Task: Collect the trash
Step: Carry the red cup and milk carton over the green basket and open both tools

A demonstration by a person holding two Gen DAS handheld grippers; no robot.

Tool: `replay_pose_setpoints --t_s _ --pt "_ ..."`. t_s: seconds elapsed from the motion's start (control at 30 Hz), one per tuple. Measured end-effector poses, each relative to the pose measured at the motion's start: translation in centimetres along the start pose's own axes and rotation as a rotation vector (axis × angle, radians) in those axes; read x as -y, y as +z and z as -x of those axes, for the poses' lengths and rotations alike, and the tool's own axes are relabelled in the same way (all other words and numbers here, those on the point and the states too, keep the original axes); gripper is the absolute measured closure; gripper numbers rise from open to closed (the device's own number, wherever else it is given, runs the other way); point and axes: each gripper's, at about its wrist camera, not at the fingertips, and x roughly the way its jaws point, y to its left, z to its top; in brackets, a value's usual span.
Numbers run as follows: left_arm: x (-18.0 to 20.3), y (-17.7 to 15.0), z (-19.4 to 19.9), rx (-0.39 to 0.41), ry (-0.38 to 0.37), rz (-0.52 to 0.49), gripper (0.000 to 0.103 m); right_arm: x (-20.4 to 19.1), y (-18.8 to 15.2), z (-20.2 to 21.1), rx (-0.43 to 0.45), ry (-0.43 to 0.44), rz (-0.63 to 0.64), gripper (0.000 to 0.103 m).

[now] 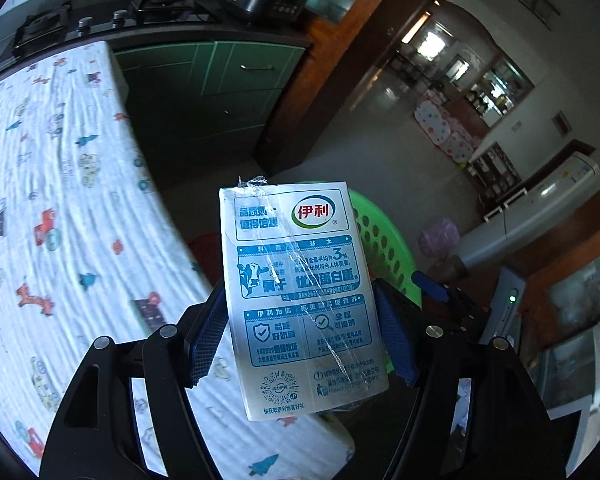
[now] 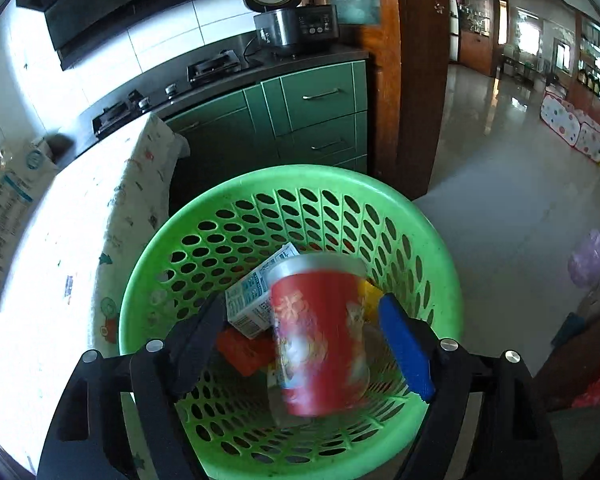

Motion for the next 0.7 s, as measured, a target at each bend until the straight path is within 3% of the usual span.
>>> replay_pose_setpoints --t_s 0.7 --pt "2.8 -0.7 -9.2 -0.112 -0.059 -0.064 0.033 1.4 -2.5 6.1 0.088 -0.012 -0.014 0.025"
